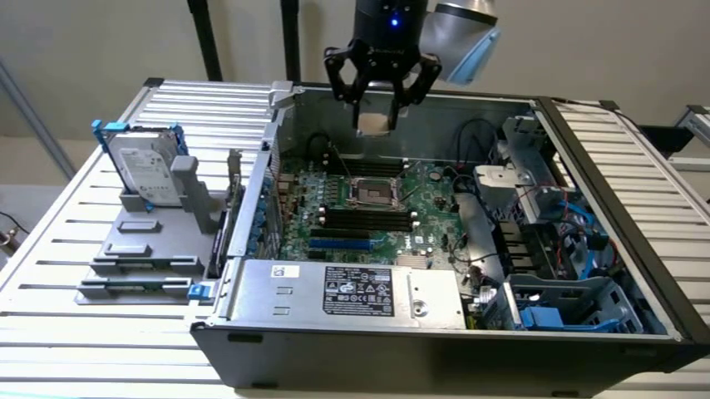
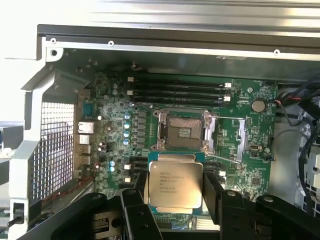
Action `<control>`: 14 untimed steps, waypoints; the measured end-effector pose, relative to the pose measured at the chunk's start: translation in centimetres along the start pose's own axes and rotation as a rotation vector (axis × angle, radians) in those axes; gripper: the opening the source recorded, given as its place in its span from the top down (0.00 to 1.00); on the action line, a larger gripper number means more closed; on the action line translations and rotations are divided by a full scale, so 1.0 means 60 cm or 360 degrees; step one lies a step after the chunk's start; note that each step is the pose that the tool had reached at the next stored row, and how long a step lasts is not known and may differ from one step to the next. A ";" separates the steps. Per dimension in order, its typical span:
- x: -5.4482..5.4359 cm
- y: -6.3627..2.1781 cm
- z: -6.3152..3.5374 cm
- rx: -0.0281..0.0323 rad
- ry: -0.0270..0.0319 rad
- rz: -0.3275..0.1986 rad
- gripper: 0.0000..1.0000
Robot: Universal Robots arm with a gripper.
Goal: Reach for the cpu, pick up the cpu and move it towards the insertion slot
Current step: 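Pick up the cpu and move it towards the insertion slot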
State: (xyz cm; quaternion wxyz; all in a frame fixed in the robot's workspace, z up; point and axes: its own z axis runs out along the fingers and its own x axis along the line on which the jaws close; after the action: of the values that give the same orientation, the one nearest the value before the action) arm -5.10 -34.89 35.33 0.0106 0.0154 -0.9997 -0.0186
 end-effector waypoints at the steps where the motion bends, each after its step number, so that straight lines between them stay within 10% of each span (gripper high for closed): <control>1: -0.001 0.002 0.000 0.00006 0.00008 0.0001 0.46; 14: -0.022 0.021 0.000 0.00071 0.00174 0.0007 0.46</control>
State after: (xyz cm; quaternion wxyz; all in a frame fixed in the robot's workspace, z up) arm -3.82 -33.59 35.33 0.0161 0.0134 -0.9996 -0.0163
